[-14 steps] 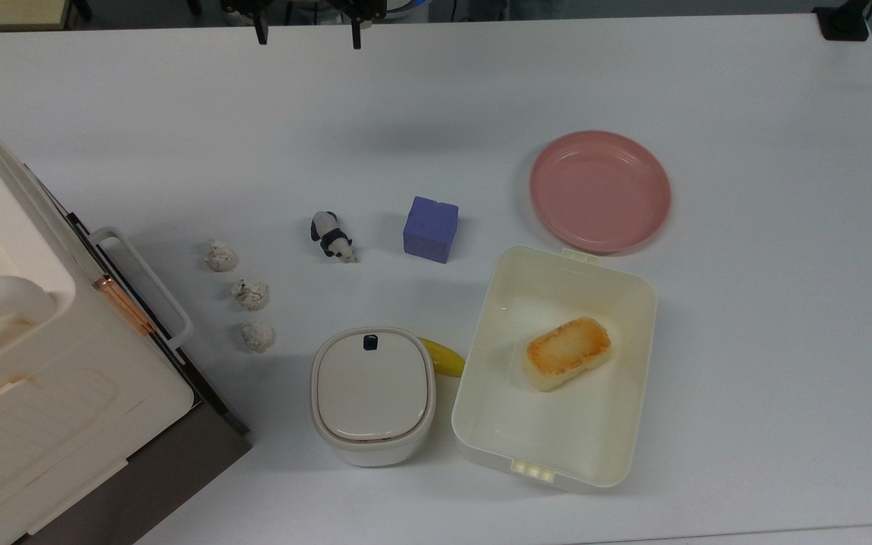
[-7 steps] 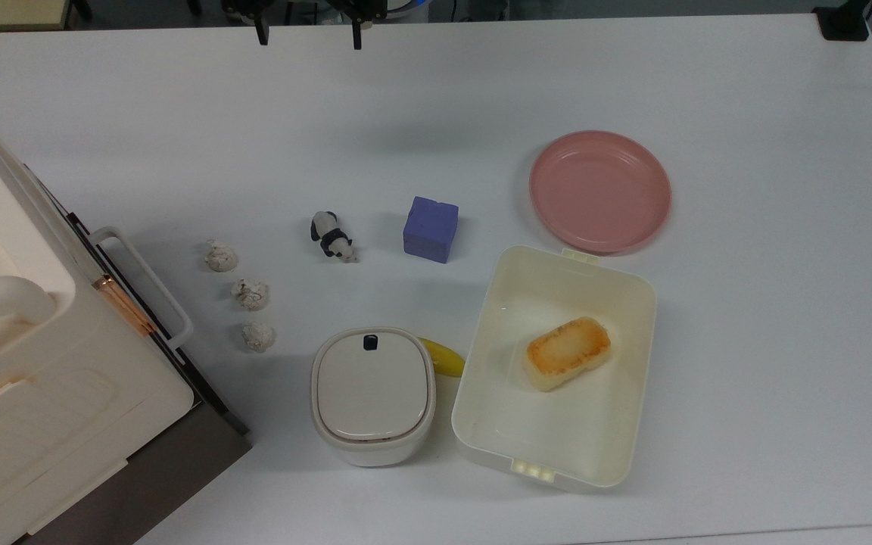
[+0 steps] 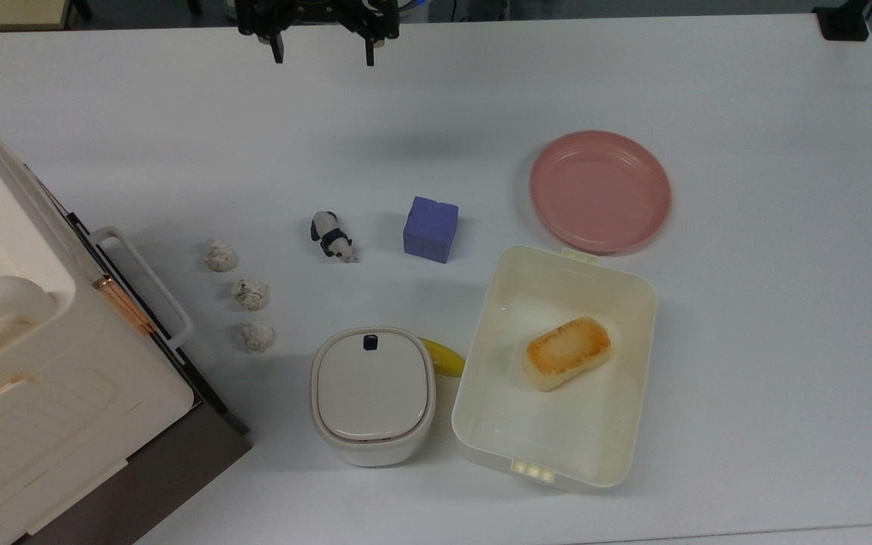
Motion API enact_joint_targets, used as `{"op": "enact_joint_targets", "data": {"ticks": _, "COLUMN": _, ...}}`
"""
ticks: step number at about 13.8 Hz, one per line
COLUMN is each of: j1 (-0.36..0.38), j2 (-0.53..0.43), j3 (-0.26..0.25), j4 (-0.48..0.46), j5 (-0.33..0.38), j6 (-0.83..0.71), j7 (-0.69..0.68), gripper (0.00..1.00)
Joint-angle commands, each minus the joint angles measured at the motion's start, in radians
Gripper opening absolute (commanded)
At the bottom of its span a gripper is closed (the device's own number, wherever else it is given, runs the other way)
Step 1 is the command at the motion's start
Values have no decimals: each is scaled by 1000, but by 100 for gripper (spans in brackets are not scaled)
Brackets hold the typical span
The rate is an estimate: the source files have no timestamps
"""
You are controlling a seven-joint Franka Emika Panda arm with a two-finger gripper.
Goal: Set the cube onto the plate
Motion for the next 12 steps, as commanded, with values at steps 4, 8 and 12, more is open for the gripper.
{"op": "enact_joint_targets", "data": {"ticks": 4, "j1": 5, "j2": 1, "j3": 0, "j4": -26, "j5": 41, "j6": 31, "j7": 16, "gripper": 100}}
{"op": "enact_joint_targets", "data": {"ticks": 8, "j1": 11, "j2": 56, "j3": 3, "j4": -35, "j5": 84, "j6": 49, "j7": 101, "gripper": 100}}
{"op": "enact_joint_targets", "data": {"ticks": 12, "j1": 86, "j2": 179, "j3": 8, "j4": -72, "j5": 86, "j6": 256, "j7": 299, "gripper": 100}}
